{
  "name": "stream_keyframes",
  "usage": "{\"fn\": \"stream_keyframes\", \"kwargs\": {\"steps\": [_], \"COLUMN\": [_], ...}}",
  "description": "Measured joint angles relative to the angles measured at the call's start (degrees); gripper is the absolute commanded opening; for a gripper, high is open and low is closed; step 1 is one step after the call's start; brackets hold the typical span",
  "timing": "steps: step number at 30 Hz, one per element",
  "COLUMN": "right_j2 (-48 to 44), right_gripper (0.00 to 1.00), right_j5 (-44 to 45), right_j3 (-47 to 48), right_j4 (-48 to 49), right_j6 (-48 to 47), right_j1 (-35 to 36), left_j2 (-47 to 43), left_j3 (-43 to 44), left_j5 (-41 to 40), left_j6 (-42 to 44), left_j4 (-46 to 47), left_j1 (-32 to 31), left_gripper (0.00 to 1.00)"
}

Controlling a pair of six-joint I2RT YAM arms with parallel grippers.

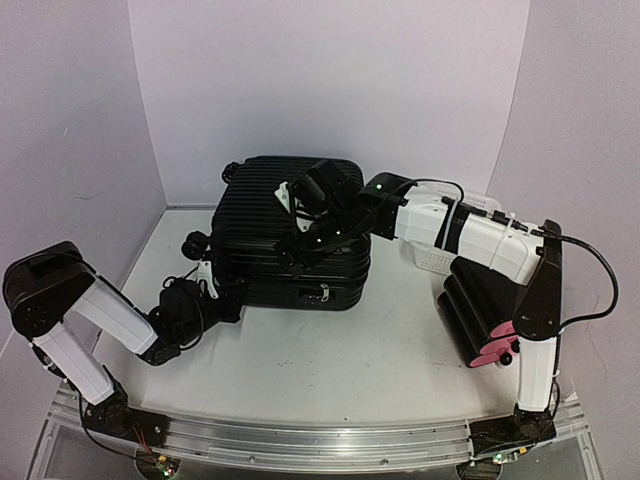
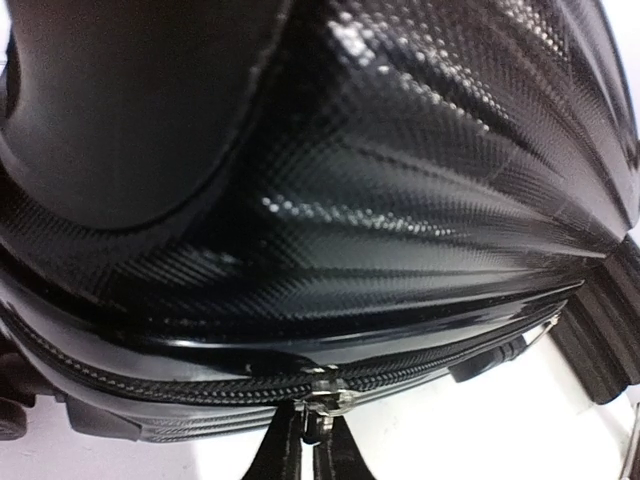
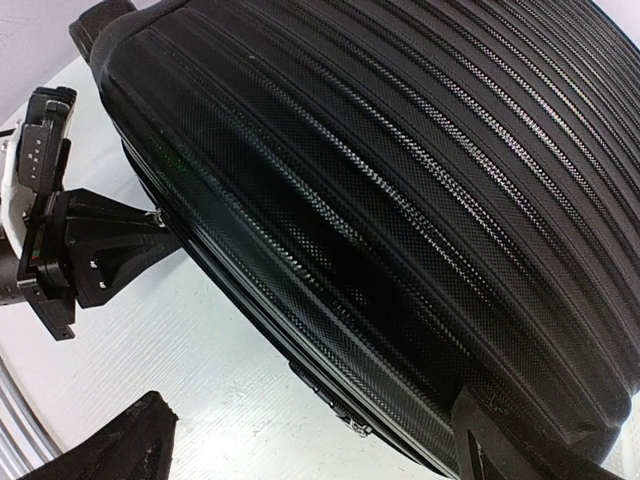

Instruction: Open, take out, and arrange the luggage

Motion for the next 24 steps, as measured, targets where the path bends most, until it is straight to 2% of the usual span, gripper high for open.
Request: {"fn": "stream_keyframes", "kwargs": {"steps": [7,15,19,24], "right_j2": [0.04,0.22,-0.07,-0.72], "right_gripper": [0.98,0.98,0.98,0.98], "right_j5": [1.29,3.69,3.41,2.54], "right_j3": [0.0,-0.59,-1.62,-3.5], "right_j4": [-0.09,0.68,2.03,5.64], "right_j6": [1.2,4.83,6.8,7.91], "right_j1": [0.0,-0.81,-1.62,-1.95], "left_j2": [-4.81,-12.41,-15.43,-16.7], "left_j3": [0.37,2.27,2.86,3.69], "left_j5": [-4.59,-10.75,-9.33,-0.83], "left_j6": [1.29,3.21,3.43,3.5], "left_j4": [-8.11,-22.91,-28.33,-31.1], "left_j1": [0.02,1.03,5.31,15.21], "left_gripper": [0.0,0.0,0.0,0.0]}}
